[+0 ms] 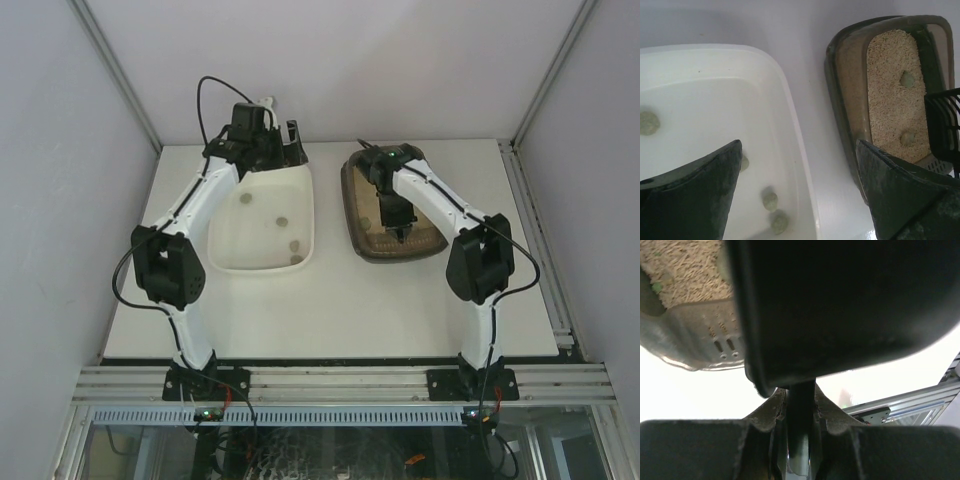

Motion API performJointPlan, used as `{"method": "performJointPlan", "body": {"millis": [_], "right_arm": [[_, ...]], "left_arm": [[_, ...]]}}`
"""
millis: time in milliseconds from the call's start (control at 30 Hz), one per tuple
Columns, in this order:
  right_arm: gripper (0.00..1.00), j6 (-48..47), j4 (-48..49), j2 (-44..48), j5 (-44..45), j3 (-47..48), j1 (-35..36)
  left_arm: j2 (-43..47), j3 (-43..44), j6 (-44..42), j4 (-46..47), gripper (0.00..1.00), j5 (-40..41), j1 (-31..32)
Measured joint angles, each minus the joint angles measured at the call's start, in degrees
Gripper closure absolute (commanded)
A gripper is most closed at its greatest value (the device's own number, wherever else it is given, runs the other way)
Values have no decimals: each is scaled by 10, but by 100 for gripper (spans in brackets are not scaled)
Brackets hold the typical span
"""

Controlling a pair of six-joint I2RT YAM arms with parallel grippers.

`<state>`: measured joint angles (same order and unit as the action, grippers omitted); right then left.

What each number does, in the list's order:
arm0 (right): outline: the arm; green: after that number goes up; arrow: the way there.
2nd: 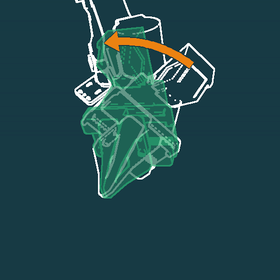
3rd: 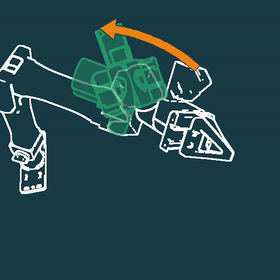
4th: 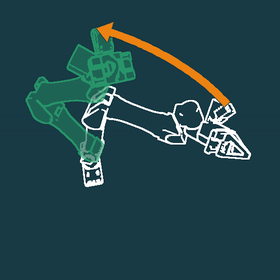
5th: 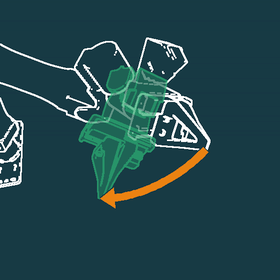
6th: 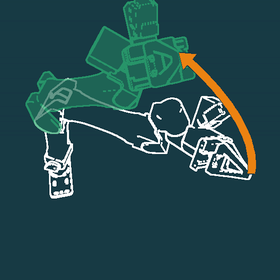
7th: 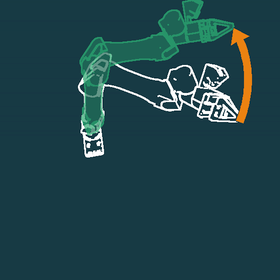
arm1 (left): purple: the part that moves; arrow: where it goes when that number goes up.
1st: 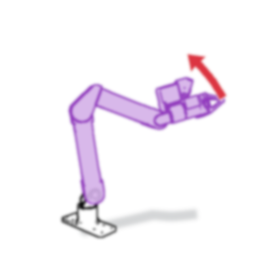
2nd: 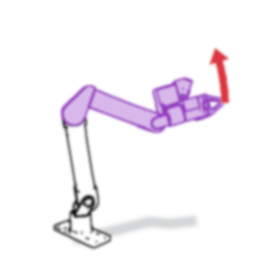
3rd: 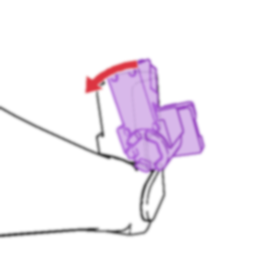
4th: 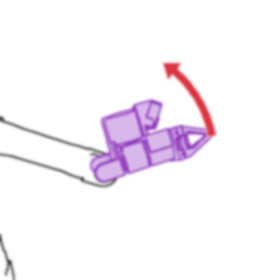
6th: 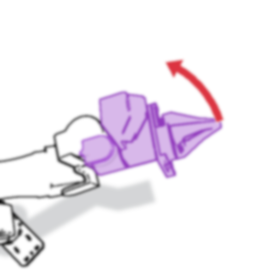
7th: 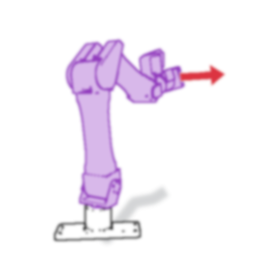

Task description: Clean the litter box

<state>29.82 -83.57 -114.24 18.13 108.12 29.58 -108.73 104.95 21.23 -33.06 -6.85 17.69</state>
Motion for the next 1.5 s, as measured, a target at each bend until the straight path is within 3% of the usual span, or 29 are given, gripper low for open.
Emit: {"method": "performJointPlan", "body": {"millis": [300, 667, 867, 1167, 1500], "right_arm": [[100, -4, 2, -35, -25, -1, -63], [100, -15, 7, -82, -53, 0, -86], [100, -20, -4, -121, -72, 55, -108], [100, -24, -6, -141, -150, 80, -143], [100, -26, 67, -146, -299, 80, -172]], "left_arm": [[0, -61, 15, 39, 1, -16, 0], [0, -87, 22, 60, 1, -28, 0], [0, -95, 22, 68, 2, -30, 0], [0, -96, 23, 71, 2, -35, -5], [0, -96, 31, 73, 2, -41, -14]]}}
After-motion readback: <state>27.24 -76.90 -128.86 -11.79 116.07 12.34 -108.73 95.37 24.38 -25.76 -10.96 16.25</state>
